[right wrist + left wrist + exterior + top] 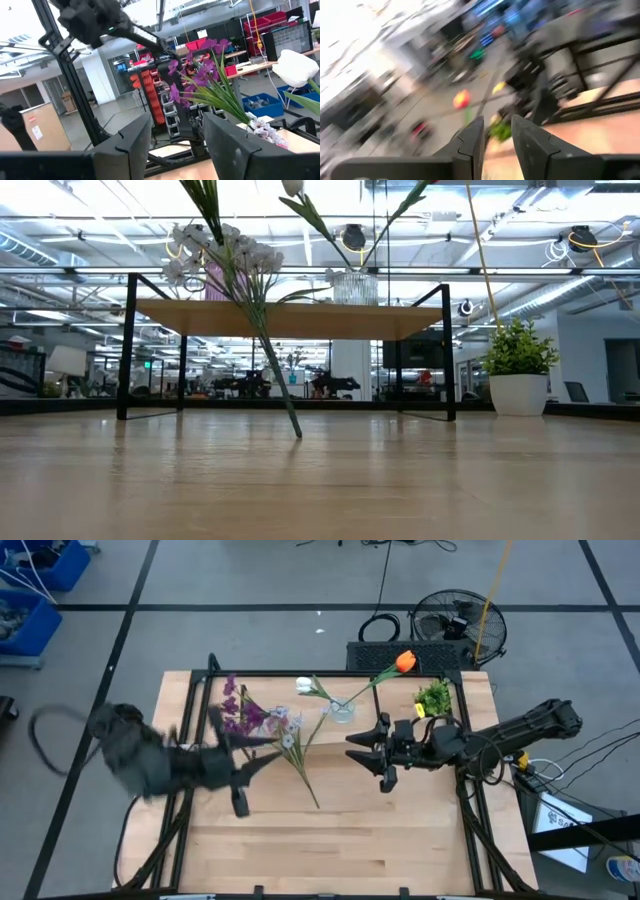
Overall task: Pick and place flowers into a vace then onto a shelf
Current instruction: Put the white flowers into the violet vase on the shelf
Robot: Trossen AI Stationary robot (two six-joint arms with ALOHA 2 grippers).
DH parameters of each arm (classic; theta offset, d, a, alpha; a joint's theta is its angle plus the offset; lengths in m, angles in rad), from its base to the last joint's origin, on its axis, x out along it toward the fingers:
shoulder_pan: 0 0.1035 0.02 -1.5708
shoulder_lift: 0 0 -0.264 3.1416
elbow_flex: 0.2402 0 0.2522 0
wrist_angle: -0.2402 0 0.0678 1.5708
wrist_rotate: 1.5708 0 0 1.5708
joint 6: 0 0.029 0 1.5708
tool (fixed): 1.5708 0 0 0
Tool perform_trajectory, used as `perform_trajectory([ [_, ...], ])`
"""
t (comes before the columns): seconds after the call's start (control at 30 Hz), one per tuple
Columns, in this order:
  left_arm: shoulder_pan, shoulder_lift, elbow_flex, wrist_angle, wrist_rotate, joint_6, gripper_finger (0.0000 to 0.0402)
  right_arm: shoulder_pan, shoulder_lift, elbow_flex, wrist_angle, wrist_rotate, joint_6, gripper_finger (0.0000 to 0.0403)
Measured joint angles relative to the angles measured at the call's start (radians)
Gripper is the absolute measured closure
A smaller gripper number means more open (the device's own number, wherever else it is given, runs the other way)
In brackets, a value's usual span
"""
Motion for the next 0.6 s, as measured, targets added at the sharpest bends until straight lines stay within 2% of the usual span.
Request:
perform_trajectory([
  [0.07, -0.062, 0.036, 0.000, -0.045, -0.176, -0.140, 0.0298, 0.000, 0.000, 0.000, -0.007, 0.000, -0.008, 0.0232],
  [0.1, -0.085, 0.052, -0.001, -0.067, -0.219, -0.223, 0.0297, 0.000, 0.000, 0.000, -0.012, 0.000, -0.018, 0.0232],
  [0.23, -0.166, 0.099, -0.001, -0.125, -0.220, -0.549, 0.0282, 0.000, 0.000, 0.000, -0.016, -0.001, -0.052, 0.0232],
  [0.37, -0.196, 0.151, -0.001, -0.193, -0.215, -0.717, 0.0258, 0.000, 0.000, 0.000, -0.042, -0.001, -0.056, 0.0232],
  [0.5, -0.181, 0.170, -0.001, -0.331, -0.123, -1.000, 0.0225, 0.000, 0.000, 0.000, -0.063, -0.002, -0.056, 0.0232],
  [0.6, -0.158, 0.185, -0.009, -0.430, 0.048, -1.272, 0.0202, 0.000, 0.001, 0.000, -0.066, -0.004, -0.048, 0.0232],
])
